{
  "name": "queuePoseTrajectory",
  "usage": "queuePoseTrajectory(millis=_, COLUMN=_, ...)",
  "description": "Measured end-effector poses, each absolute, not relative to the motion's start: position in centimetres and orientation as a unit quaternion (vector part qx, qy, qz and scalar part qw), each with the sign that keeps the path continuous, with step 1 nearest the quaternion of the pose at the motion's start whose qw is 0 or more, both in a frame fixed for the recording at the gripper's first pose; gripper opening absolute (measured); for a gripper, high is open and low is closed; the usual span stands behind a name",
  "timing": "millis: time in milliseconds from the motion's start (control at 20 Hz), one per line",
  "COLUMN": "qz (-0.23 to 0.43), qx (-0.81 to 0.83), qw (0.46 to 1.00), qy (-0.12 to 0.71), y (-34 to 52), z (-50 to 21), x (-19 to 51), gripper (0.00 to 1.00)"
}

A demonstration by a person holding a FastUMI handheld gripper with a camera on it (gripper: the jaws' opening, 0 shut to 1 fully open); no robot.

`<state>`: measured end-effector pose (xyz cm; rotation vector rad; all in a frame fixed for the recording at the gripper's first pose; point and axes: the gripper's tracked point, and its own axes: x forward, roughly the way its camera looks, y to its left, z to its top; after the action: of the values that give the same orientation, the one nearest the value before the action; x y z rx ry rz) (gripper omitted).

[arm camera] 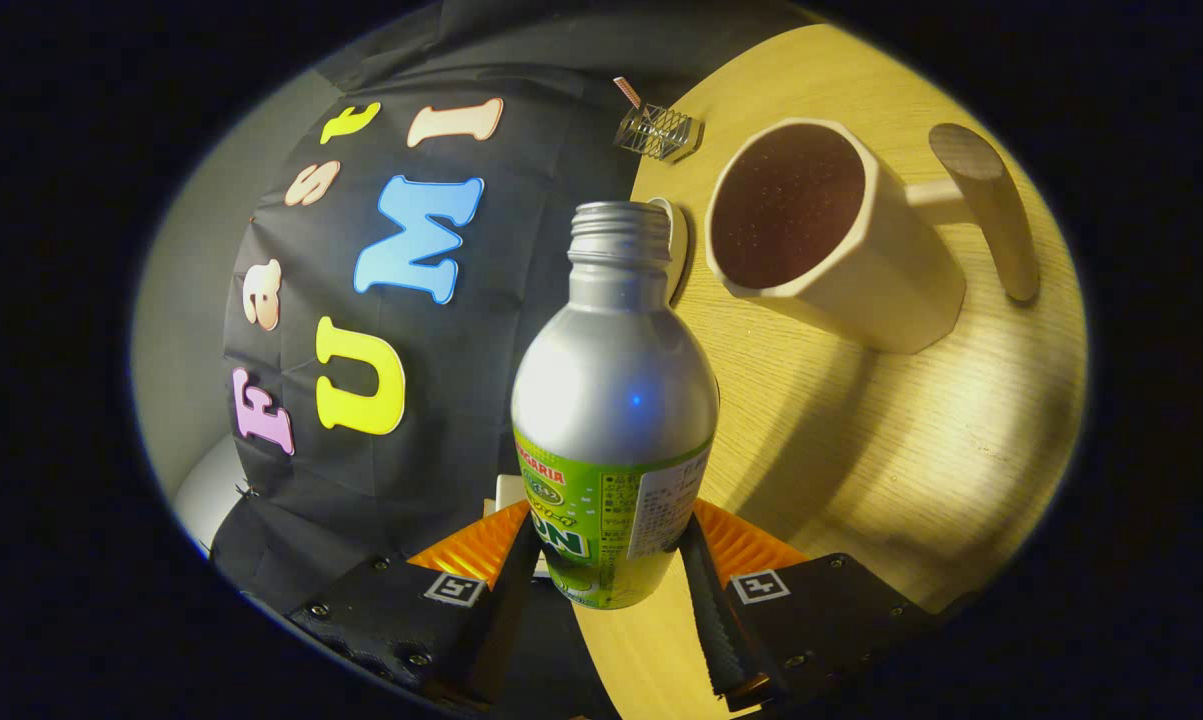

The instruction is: Take the bottle from table, then pour the juice into the cup, finally place the bottle on the coaster

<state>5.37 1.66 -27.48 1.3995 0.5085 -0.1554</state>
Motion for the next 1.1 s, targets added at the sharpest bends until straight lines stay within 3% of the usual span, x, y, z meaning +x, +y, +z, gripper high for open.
queuePoseTrajectory(millis=650, qz=-0.086, qx=0.751, qw=0.624, qy=0.196, y=2.0, z=-25.9, x=6.3, gripper=0.74)
queuePoseTrajectory(millis=1100, qz=-0.087, qx=0.782, qw=0.59, qy=0.182, y=1.8, z=-25.3, x=6.7, gripper=0.74)
